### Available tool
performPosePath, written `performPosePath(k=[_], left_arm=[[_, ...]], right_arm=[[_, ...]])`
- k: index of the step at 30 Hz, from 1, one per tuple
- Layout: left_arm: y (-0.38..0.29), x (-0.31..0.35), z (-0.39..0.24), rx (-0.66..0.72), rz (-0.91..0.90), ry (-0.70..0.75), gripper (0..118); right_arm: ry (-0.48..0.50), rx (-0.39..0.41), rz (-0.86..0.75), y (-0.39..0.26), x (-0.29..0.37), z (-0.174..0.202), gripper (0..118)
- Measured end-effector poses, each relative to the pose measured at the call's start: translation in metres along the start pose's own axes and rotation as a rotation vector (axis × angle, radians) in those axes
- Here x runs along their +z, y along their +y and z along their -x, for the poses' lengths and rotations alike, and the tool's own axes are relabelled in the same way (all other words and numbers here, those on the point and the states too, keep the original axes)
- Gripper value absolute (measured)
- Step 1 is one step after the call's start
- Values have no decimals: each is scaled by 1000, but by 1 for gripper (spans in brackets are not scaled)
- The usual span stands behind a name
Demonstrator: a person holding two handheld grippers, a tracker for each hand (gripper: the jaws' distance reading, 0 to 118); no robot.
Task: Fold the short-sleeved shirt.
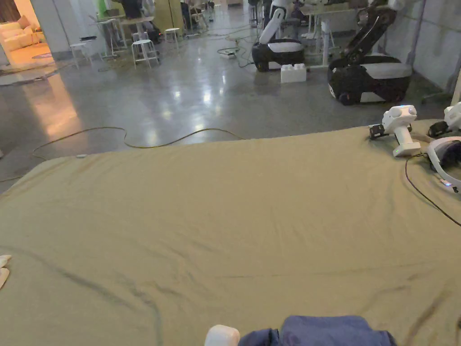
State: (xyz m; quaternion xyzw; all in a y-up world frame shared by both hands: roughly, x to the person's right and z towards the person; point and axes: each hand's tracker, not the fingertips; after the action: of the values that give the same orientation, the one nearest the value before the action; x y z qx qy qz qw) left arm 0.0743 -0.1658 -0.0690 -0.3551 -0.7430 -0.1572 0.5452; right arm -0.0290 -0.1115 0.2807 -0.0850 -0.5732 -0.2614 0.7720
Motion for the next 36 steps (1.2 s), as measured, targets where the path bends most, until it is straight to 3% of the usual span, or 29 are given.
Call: performPosePath(k=[3, 6, 7, 8, 10, 11, 14, 17, 19, 20, 22, 23, 25, 27, 28, 29, 30, 33, 36], left_arm=[[9, 48, 13, 88, -144, -38, 107], [24, 63, 45, 306, -184, -68, 105], [25, 59, 58, 371, -171, -93, 99], [24, 51, 69, 428, -161, -113, 84], [19, 24, 80, 513, -139, -95, 9], [17, 6, 85, 560, -103, -89, 2], [2, -30, 96, 667, -18, -279, 2], [-10, -84, 64, 545, 197, -125, 1], [-10, -63, 72, 579, 69, -190, 1], [-3, -61, 81, 626, 96, -195, 1], [-1, -26, 85, 614, -9, -179, 5], [1, 0, 87, 585, -79, -180, 16], [5, 52, 103, 594, -184, -211, 74], [4, 93, 123, 611, -267, -197, 90], [3, 106, 134, 618, -277, -165, 90], [2, 117, 147, 629, -284, -124, 107], [-3, 125, 159, 636, -300, -94, 113], [-14, 121, 196, 732, -227, -20, 113], [-34, 100, 225, 876, -190, -104, 113]], right_arm=[[24, -60, 8, -3, -4, -7, 0], [34, -74, 18, -4, -13, -11, 0], [38, -76, 21, -4, -14, -11, 0], [45, -77, 22, -5, -15, -11, 0], [61, -80, 21, -5, -15, -10, 0], [66, -79, 21, -5, -14, -8, 0], [59, -72, 24, -5, -10, -6, 0], [53, -77, 39, -7, -10, -6, 0], [43, -70, 55, -7, -11, -5, 0], [36, -60, 57, -7, -10, -3, 0], [41, -52, 58, -7, -11, -1, 0], [51, -52, 61, -6, -12, 0, 0], [65, -53, 62, -6, -16, 3, 0], [90, -63, 73, -7, -25, 5, 0], [102, -71, 78, -9, -29, 6, 0], [117, -79, 86, -10, -34, 7, 0], [130, -82, 93, -10, -37, 10, 0], [150, -63, 98, -10, -40, 20, 0], [161, -38, 108, -10, -40, 28, 0]])
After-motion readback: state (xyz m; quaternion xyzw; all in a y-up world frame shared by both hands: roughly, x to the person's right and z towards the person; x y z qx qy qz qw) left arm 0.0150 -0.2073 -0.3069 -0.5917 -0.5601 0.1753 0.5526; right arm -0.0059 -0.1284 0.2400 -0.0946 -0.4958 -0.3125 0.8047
